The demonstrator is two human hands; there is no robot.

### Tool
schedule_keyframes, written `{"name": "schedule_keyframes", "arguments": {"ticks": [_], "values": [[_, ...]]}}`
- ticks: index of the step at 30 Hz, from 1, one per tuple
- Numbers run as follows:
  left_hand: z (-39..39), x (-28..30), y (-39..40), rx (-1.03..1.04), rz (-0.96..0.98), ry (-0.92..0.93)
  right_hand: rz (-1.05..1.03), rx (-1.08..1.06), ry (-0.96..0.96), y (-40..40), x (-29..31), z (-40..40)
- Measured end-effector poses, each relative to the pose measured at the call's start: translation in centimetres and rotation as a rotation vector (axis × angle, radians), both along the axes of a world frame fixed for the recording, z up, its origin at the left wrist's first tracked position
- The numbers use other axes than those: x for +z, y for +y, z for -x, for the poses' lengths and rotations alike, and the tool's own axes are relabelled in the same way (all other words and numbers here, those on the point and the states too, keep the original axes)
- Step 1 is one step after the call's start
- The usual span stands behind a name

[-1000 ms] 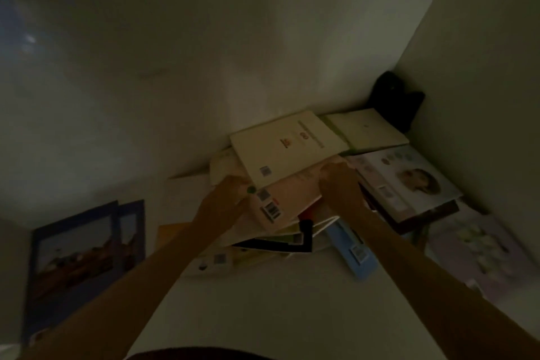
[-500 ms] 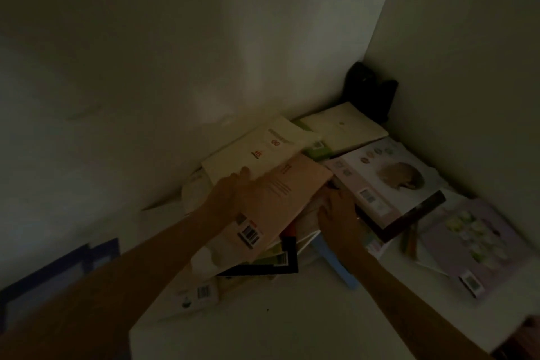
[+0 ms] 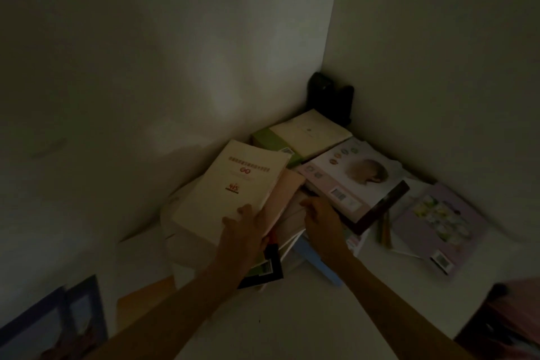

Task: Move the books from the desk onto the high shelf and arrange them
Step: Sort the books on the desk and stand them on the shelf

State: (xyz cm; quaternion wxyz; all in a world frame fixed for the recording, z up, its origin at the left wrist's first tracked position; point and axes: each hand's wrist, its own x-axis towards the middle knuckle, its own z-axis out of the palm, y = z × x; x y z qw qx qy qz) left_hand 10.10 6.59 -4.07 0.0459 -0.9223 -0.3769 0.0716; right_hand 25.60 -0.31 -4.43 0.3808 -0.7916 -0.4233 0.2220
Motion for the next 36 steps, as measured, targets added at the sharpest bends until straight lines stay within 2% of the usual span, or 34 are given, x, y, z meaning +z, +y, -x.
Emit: {"name": "schedule_keyframes", "arguments": {"ticks": [2,5,6,8,11,13,15,17,20,21,23,24,27,28,29,31,32,34,36], "values": [[0.1,1.9,0.4,0.029,0.096,-0.074,-0.060,-0.047,-0.089,-0.8,0.3,-0.3],[1.0,5.2,2.2,0.210,0.263,-0.238,-0.129,-0.119,-0.333,-1.5,1.0,-1.9],[1.5,6.8,3.0,0.266,0.311,-0.369,-0.117,-0.137,-0.418,-1.5,1.3,-2.6],[2.8,9.8,4.5,0.396,0.402,-0.715,0.051,-0.117,-0.487,-1.2,1.6,-3.9],[4.2,11.8,4.9,0.500,0.698,-1.190,0.403,-0.007,-0.471,-1.0,1.1,-5.2],[4.5,11.3,4.3,0.529,0.939,-1.368,0.492,0.015,-0.428,-0.9,0.9,-5.7],[4.5,9.4,3.7,0.603,1.071,-1.447,0.541,0.067,-0.406,-0.7,1.0,-6.0],[4.7,6.7,2.9,0.704,1.115,-1.460,0.582,0.148,-0.422,-0.9,1.3,-6.3],[6.4,-0.3,2.2,0.792,1.124,-1.200,0.624,0.264,-0.479,-2.2,1.6,-6.9],[6.6,-1.1,1.6,0.802,1.163,-1.148,0.612,0.285,-0.515,-2.7,1.5,-6.9],[5.8,1.3,0.4,0.872,1.218,-1.219,0.570,0.296,-0.567,-3.4,1.6,-6.8],[5.5,1.5,0.5,0.897,1.185,-1.239,0.566,0.297,-0.577,-3.7,1.7,-6.8],[4.8,1.6,0.8,0.897,1.132,-1.217,0.516,0.298,-0.588,-4.5,2.6,-6.8],[5.0,1.4,1.0,0.893,1.063,-1.147,0.476,0.281,-0.605,-4.8,3.1,-6.8],[5.2,1.1,1.5,0.853,0.919,-0.965,0.395,0.259,-0.638,-5.1,3.6,-6.6],[5.0,1.2,2.6,0.695,0.469,-0.545,0.162,0.218,-0.769,-5.3,4.5,-6.2],[4.1,2.0,2.8,0.504,0.276,-0.542,0.099,0.218,-0.846,-5.3,4.7,-6.2],[0.9,4.0,2.7,0.101,0.247,-0.679,0.020,0.237,-0.914,-5.0,5.3,-5.8],[-3.1,5.9,1.8,-0.170,0.327,-0.600,-0.055,0.298,-0.839,-4.7,5.7,-5.1]]}}
